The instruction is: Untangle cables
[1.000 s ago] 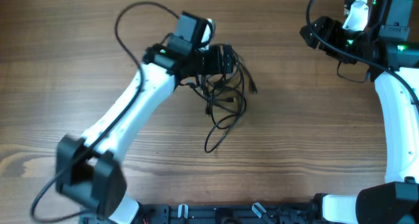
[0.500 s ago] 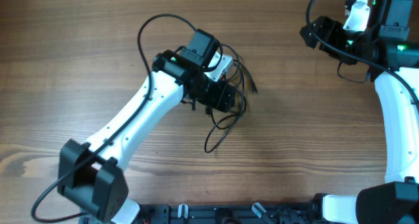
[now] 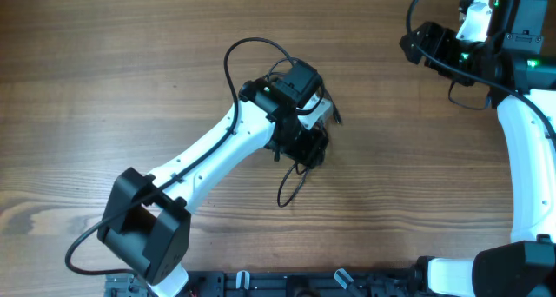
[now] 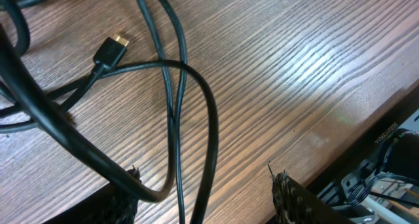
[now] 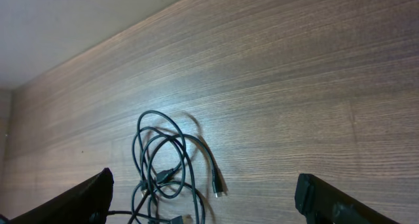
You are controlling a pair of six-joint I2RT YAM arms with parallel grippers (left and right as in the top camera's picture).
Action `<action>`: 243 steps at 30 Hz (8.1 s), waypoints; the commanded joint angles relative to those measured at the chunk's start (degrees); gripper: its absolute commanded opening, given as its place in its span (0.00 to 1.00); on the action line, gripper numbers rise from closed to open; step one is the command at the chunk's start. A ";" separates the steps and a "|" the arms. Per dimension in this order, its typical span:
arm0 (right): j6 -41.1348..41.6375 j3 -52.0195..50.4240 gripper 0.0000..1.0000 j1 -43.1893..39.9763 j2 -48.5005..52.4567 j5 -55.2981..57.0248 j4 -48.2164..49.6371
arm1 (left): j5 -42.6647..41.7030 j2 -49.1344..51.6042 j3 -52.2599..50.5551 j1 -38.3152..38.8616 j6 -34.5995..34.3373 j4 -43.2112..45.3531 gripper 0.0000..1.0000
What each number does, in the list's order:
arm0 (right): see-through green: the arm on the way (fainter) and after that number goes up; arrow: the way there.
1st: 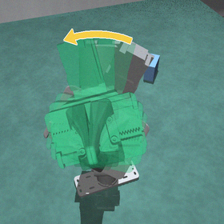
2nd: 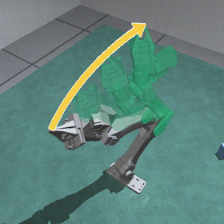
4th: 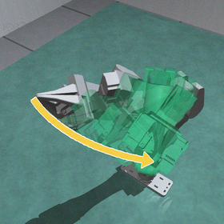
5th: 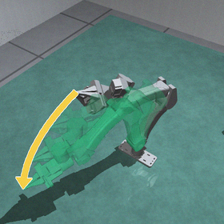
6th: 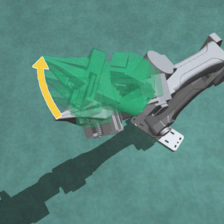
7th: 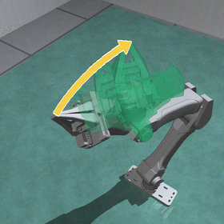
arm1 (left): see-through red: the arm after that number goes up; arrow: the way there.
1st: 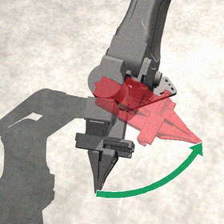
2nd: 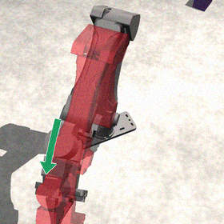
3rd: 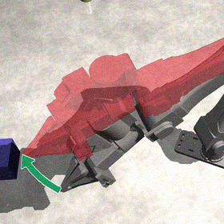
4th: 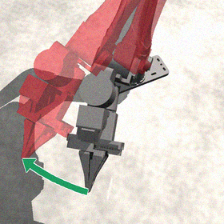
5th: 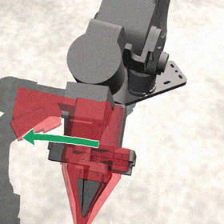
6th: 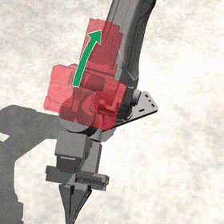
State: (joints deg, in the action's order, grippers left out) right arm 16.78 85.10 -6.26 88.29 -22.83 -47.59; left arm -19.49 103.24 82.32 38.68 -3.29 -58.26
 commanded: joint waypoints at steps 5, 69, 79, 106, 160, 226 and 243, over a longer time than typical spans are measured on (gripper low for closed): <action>-0.72 -0.31 0.93 -0.13 0.87 1.05 -0.04 | -1.27 -1.18 6.08 -2.05 -1.38 -6.80 0.68; -7.82 -0.31 0.94 11.93 2.91 -15.10 8.48 | -11.85 -4.63 41.57 -14.47 -74.73 64.43 0.04; -1.31 -0.31 0.80 15.06 13.60 -24.15 20.72 | -14.71 -4.63 41.55 -15.37 -75.21 65.11 0.04; -10.99 -0.31 0.04 17.25 0.68 31.21 10.40 | 3.63 -2.93 41.40 -25.66 -20.81 0.92 0.04; -1.14 0.07 0.04 -4.11 -8.90 19.30 7.45 | 0.63 18.49 28.24 3.06 -35.08 51.10 1.00; -11.28 16.35 1.00 -40.06 12.00 -13.86 -17.99 | -3.23 0.96 28.24 -17.88 -13.60 9.55 1.00; -3.89 16.61 1.00 -1.95 12.66 2.45 -12.76 | 2.67 4.87 28.24 -18.29 -7.10 -0.70 0.99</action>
State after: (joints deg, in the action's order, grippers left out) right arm 9.15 101.71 -8.05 99.92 -24.64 -61.17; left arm -18.22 104.75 110.30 20.62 -20.12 -57.34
